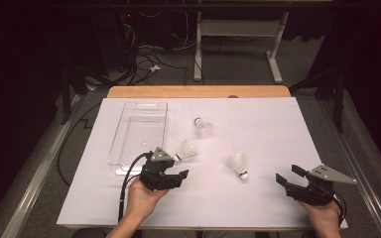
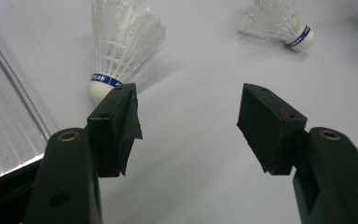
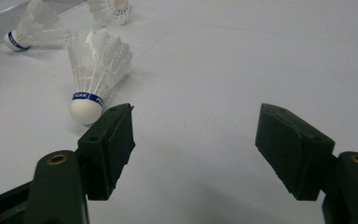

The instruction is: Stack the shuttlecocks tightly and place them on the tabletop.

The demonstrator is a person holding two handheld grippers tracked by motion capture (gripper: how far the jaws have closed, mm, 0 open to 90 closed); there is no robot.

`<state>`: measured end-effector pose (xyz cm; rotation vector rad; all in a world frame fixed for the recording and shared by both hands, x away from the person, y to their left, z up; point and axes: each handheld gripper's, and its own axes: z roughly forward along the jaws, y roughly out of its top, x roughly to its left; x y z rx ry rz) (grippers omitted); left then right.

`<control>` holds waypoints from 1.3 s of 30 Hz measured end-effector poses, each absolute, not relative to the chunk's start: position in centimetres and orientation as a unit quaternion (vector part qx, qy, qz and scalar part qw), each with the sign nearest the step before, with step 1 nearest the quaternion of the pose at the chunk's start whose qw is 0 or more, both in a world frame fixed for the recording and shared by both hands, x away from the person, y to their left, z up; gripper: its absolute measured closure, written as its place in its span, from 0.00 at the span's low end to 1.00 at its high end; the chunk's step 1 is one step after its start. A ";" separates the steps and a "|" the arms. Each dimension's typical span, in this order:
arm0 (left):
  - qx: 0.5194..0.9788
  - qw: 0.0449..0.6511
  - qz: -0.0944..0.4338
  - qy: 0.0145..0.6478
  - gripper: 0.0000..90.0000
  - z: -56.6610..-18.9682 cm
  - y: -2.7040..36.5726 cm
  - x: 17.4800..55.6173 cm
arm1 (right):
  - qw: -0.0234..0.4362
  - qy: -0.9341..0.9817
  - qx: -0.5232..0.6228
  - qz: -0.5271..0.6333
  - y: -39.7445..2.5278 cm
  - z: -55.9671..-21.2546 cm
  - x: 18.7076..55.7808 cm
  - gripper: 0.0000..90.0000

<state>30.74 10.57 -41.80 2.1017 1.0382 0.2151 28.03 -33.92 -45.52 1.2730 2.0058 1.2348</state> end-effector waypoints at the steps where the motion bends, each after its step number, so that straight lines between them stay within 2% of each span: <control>1: 0.825 0.383 0.084 0.407 0.43 -41.8 10.6 30.8 | 0.230 0.729 0.463 0.449 -33.9 -45.5 28.0 0.31; 39: 0.828 0.350 0.092 0.428 0.43 -40.5 8.7 33.9 | 0.229 0.731 0.456 0.452 -33.8 -45.5 28.0 0.31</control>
